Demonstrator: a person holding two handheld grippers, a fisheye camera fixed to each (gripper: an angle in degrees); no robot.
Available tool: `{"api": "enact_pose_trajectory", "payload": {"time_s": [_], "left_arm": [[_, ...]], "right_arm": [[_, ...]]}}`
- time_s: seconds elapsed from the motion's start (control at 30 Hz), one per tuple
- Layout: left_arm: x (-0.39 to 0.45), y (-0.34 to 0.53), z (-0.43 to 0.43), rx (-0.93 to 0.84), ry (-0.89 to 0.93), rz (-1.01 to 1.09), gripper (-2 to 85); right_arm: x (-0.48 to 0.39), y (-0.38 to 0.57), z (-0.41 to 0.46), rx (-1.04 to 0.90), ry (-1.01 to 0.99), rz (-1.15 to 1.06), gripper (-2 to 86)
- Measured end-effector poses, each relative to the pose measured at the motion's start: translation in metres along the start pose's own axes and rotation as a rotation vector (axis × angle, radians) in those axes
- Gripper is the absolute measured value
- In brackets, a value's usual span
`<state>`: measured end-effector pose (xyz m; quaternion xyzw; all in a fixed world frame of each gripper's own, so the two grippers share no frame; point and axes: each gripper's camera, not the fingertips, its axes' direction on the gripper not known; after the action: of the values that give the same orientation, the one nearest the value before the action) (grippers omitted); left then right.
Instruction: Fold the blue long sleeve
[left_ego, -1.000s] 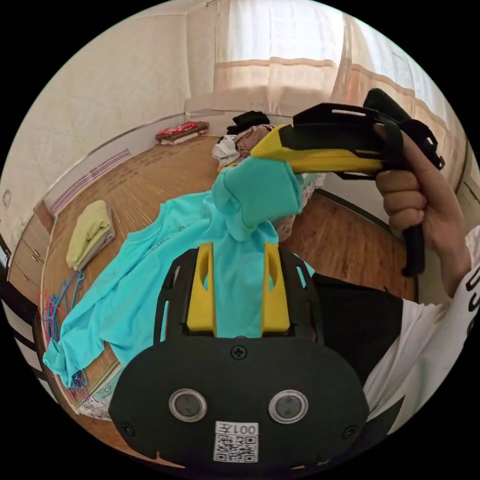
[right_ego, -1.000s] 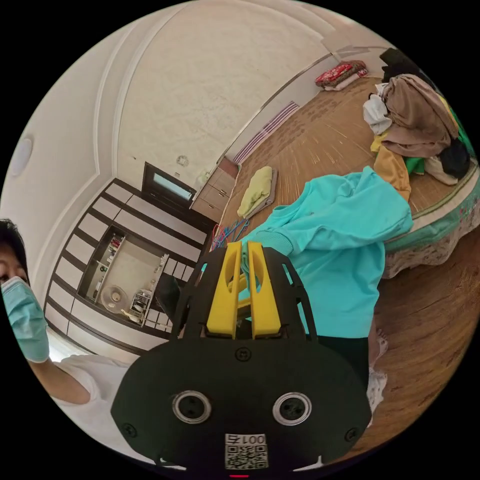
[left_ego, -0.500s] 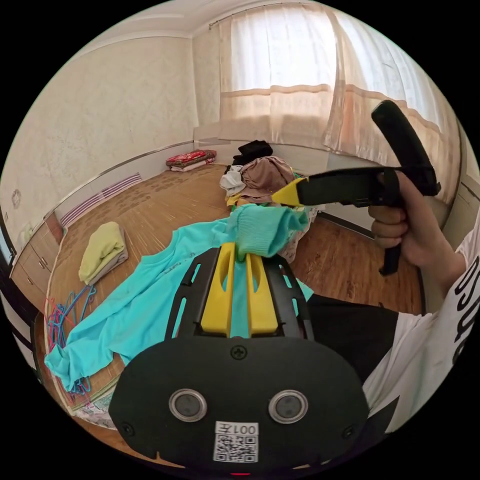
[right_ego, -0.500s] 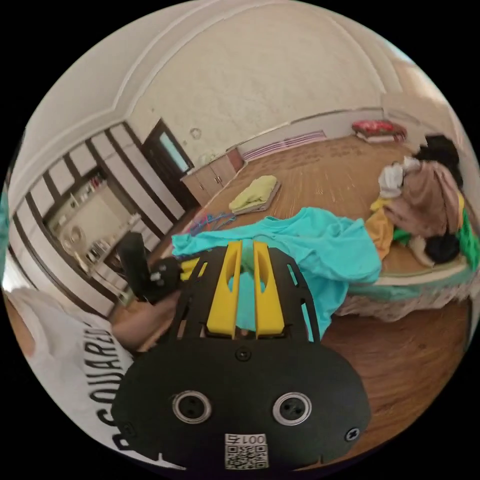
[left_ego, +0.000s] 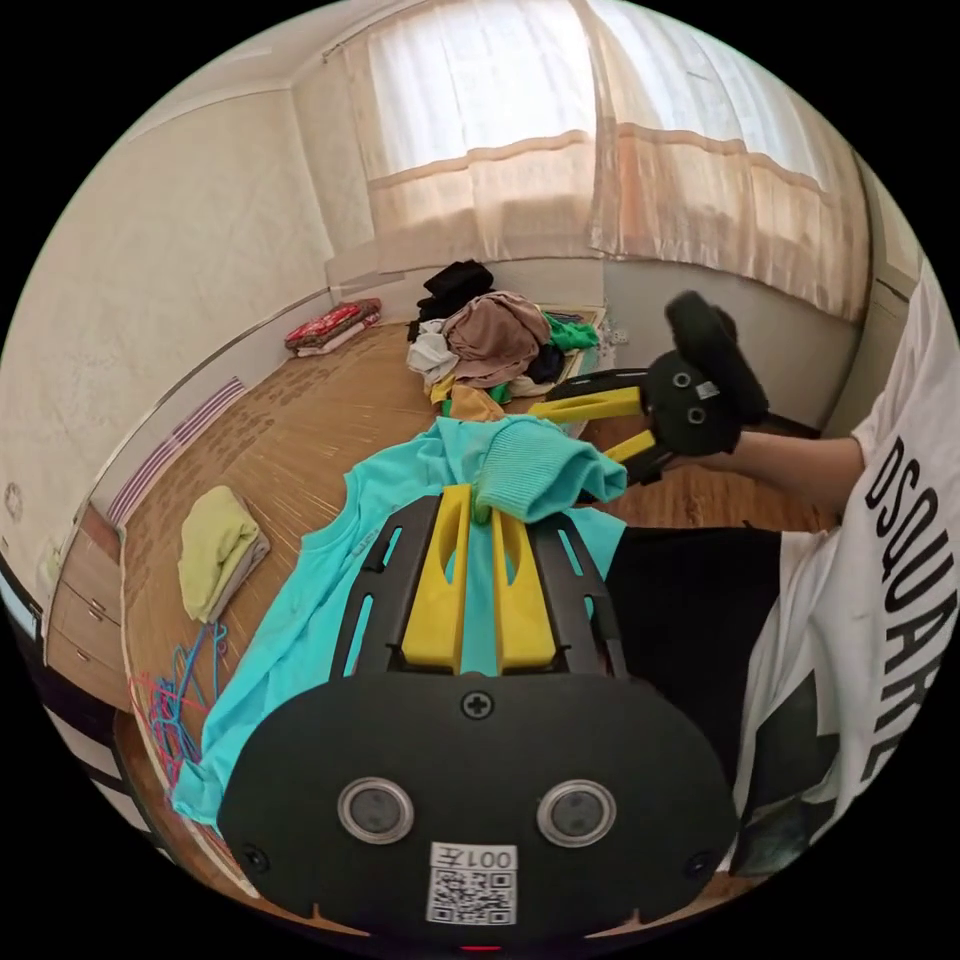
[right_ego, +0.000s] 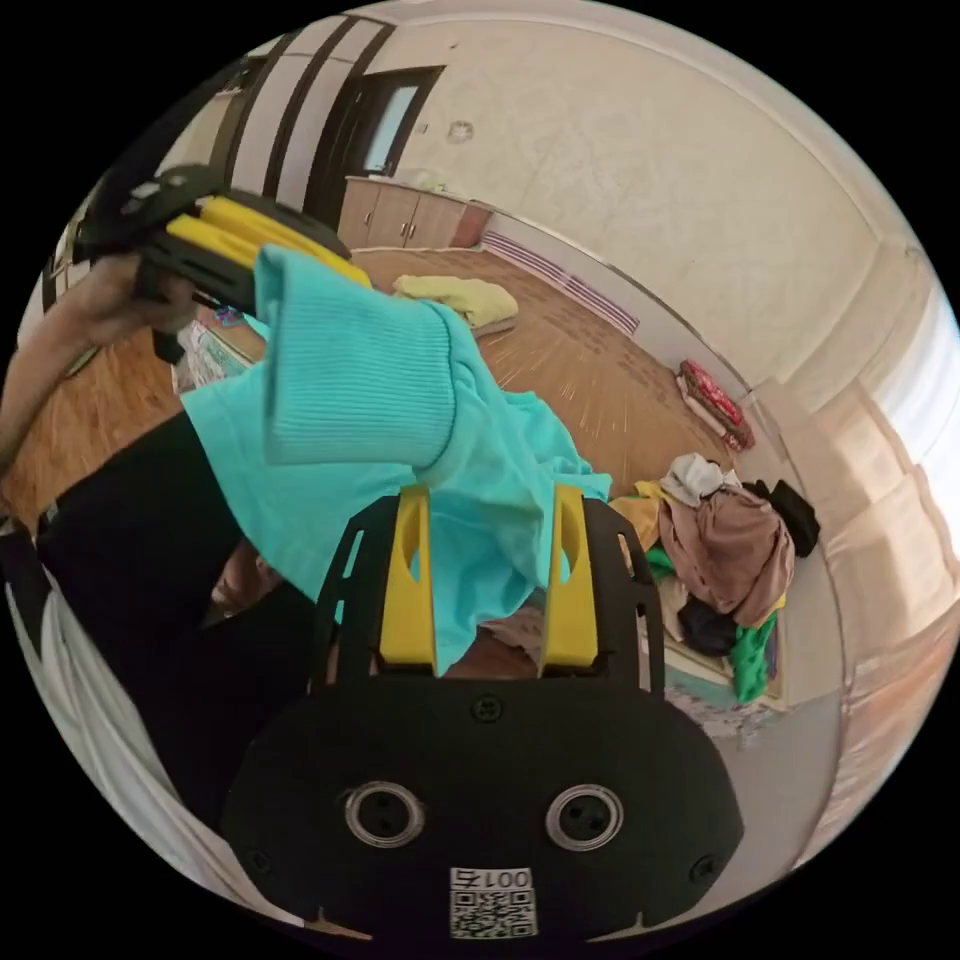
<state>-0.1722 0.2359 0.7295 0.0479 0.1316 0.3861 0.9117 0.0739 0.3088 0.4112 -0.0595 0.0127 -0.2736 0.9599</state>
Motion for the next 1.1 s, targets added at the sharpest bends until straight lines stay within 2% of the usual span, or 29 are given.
{"api": "enact_pose_trajectory", "payload": {"time_s": [0.13,0.2,0.4,0.57,0.73,0.8,1.0,1.1], "left_arm": [[0.009,0.002,0.005,-0.093,-0.088,0.059,3.3],[0.007,0.003,0.006,-0.103,-0.096,0.058,3.2],[0.000,-0.006,-0.006,-0.109,-0.052,0.084,3.0],[0.004,-0.007,-0.031,-0.154,-0.125,0.141,2.9],[-0.005,0.011,-0.048,-0.210,-0.118,0.064,2.7],[-0.006,0.021,-0.043,-0.248,-0.100,0.032,2.7],[-0.017,0.054,-0.013,-0.410,-0.106,-0.125,0.3],[-0.032,0.069,-0.009,-0.469,-0.133,-0.247,-0.7]], "right_arm": [[-0.030,-0.011,-0.008,0.121,0.089,-0.092,4.6],[-0.039,-0.013,-0.011,0.140,0.082,-0.105,3.6],[-0.065,-0.023,-0.008,0.156,-0.100,-0.103,2.7],[-0.084,-0.052,-0.002,0.202,-0.170,-0.124,2.8],[-0.079,-0.080,0.024,0.221,-0.518,-0.010,4.2],[-0.081,-0.084,0.037,0.202,-0.566,-0.012,4.7],[-0.077,-0.085,0.064,0.088,-0.436,-0.066,9.3],[-0.047,-0.079,0.078,0.031,-0.351,-0.008,10.0]]}}
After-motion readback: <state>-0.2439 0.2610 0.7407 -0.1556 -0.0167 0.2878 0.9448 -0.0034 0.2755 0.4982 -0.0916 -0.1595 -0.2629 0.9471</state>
